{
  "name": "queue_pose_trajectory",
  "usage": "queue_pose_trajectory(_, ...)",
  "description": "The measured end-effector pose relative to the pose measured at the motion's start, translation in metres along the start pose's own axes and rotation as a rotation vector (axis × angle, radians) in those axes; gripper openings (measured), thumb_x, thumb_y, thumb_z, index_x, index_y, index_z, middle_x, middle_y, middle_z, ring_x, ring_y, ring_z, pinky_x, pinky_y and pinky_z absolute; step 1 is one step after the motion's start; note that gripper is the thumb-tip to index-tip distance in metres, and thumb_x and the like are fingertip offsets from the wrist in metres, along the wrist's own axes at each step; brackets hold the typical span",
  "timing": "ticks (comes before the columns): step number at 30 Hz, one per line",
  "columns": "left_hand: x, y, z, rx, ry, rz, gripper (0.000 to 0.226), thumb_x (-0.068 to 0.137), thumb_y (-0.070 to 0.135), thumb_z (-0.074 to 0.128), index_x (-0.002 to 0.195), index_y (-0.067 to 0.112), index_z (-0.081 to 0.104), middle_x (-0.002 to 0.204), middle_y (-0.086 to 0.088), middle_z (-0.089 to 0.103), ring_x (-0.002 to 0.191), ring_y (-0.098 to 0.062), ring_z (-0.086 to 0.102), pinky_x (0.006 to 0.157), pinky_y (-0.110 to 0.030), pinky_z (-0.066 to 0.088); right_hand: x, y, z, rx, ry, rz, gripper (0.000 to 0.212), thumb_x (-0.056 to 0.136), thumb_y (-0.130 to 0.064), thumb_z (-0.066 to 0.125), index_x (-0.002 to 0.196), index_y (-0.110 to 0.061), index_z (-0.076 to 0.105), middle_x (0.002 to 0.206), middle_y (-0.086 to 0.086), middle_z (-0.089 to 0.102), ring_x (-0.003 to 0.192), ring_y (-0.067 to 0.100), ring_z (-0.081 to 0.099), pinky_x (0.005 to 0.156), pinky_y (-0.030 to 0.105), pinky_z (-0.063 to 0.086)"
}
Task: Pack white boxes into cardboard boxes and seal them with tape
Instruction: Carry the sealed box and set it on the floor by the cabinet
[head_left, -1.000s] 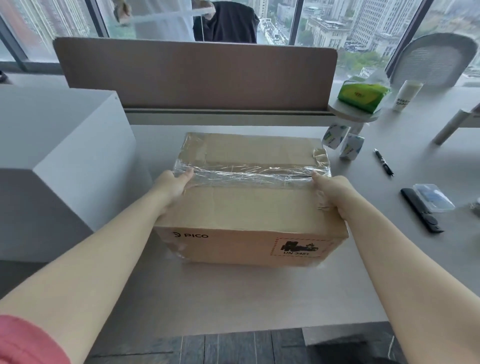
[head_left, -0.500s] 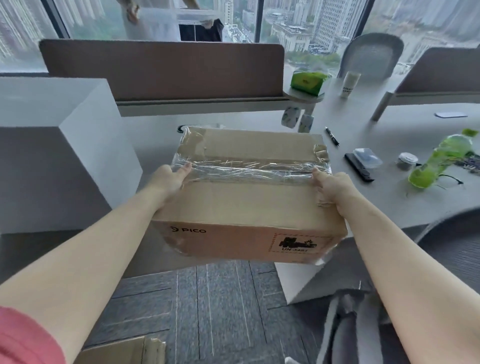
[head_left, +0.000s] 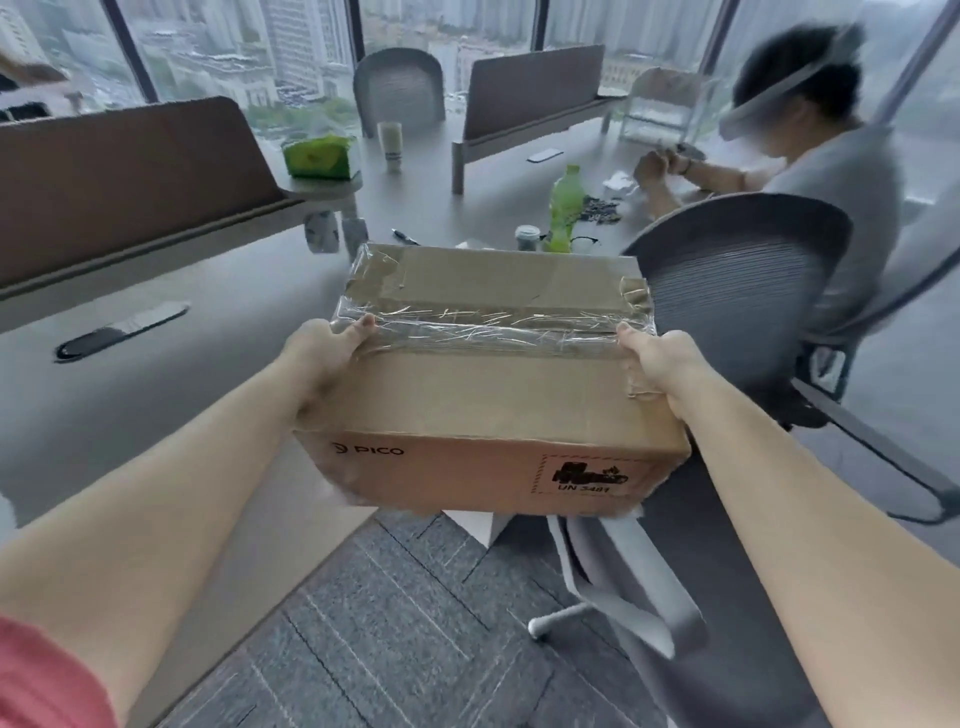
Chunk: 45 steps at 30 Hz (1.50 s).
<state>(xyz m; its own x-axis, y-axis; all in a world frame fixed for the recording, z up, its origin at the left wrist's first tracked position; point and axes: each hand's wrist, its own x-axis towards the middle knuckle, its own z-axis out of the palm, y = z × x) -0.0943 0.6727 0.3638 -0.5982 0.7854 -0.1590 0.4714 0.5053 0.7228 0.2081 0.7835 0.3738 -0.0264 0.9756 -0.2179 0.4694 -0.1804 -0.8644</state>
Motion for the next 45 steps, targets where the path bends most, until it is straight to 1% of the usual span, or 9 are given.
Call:
queue_pose_trajectory(4,-0.01,0.041,0.035,-0.008,-0.116,0.121,0.062,0.091,0.05,0.046,0.112,-0.007,0.059,0.113,-0.024,0.062,0.11,-0.038,0.056,0.093,-0.039,0.043,-0.032,0.025,-0.053,0.045,0.153,0.065,0.051,0.091,-0.036,0.053,0.123,0.003,0.052,0.122,0.013,0.056,0.105,0.027,0.051,0.082,0.028,0.035)
queue_pose_trajectory(8,-0.033,0.086,0.076,0.018,-0.233,0.278,0.058,0.092,0.048,0.046,0.113,-0.003,0.061,0.109,-0.022,0.064,0.111,-0.037,0.056,0.094,-0.038,0.042,-0.07,0.055,-0.106,0.092,0.296,0.133,0.055,0.093,-0.036,0.051,0.132,0.002,0.046,0.138,0.013,0.046,0.128,0.029,0.042,0.095,0.031,0.033)
queue_pose_trajectory(16,-0.109,0.175,0.176,0.053,-0.461,0.479,0.06,0.092,0.048,0.045,0.11,-0.008,0.06,0.112,-0.025,0.062,0.108,-0.037,0.056,0.089,-0.035,0.042,-0.155,0.124,-0.214,0.187,0.596,0.272,0.06,0.09,-0.041,0.053,0.13,0.004,0.047,0.136,0.016,0.049,0.122,0.03,0.047,0.098,0.033,0.035)
queue_pose_trajectory(24,-0.221,0.244,0.29,0.057,-0.709,0.615,0.051,0.093,0.046,0.045,0.101,-0.002,0.061,0.083,-0.01,0.056,0.095,-0.03,0.055,0.082,-0.031,0.038,-0.241,0.22,-0.314,0.271,0.851,0.444,0.069,0.089,-0.047,0.053,0.136,0.001,0.037,0.141,0.015,0.042,0.13,0.031,0.039,0.104,0.038,0.031)
queue_pose_trajectory(31,-0.335,0.299,0.396,0.047,-0.797,0.68,0.051,0.094,0.041,0.046,0.109,-0.005,0.062,0.086,-0.017,0.057,0.093,-0.032,0.056,0.076,-0.029,0.037,-0.291,0.297,-0.426,0.285,0.974,0.507,0.059,0.091,-0.042,0.053,0.13,0.001,0.042,0.134,0.015,0.047,0.126,0.03,0.043,0.095,0.034,0.034)
queue_pose_trajectory(36,-0.412,0.34,0.458,0.012,-0.862,0.71,0.041,0.094,0.039,0.047,0.073,0.007,0.059,0.071,-0.014,0.055,0.085,-0.026,0.051,0.065,-0.031,0.037,-0.32,0.345,-0.506,0.304,1.028,0.532,0.065,0.091,-0.043,0.052,0.134,0.003,0.038,0.128,0.012,0.046,0.128,0.03,0.042,0.097,0.035,0.034)
queue_pose_trajectory(39,-0.445,0.364,0.488,0.031,-0.871,0.734,0.039,0.095,0.04,0.045,0.086,0.006,0.062,0.076,-0.011,0.055,0.085,-0.021,0.048,0.072,-0.028,0.034,-0.33,0.364,-0.544,0.318,1.055,0.545,0.065,0.09,-0.043,0.053,0.134,0.003,0.038,0.137,0.015,0.044,0.127,0.03,0.042,0.101,0.036,0.034)
queue_pose_trajectory(42,-0.469,0.388,0.52,0.04,-0.902,0.737,0.045,0.095,0.04,0.045,0.062,0.01,0.052,0.062,-0.006,0.049,0.067,-0.022,0.045,0.057,-0.027,0.032,-0.331,0.387,-0.58,0.326,1.092,0.548,0.062,0.091,-0.041,0.053,0.132,0.003,0.039,0.138,0.015,0.044,0.127,0.029,0.043,0.099,0.035,0.034)
queue_pose_trajectory(45,-0.483,0.412,0.56,0.013,-0.946,0.716,0.044,0.094,0.039,0.047,0.058,0.014,0.049,0.059,-0.005,0.046,0.059,-0.02,0.042,0.065,-0.028,0.034,-0.323,0.406,-0.614,0.333,1.108,0.552,0.062,0.092,-0.039,0.052,0.135,0.003,0.036,0.141,0.017,0.041,0.129,0.03,0.04,0.099,0.034,0.033)
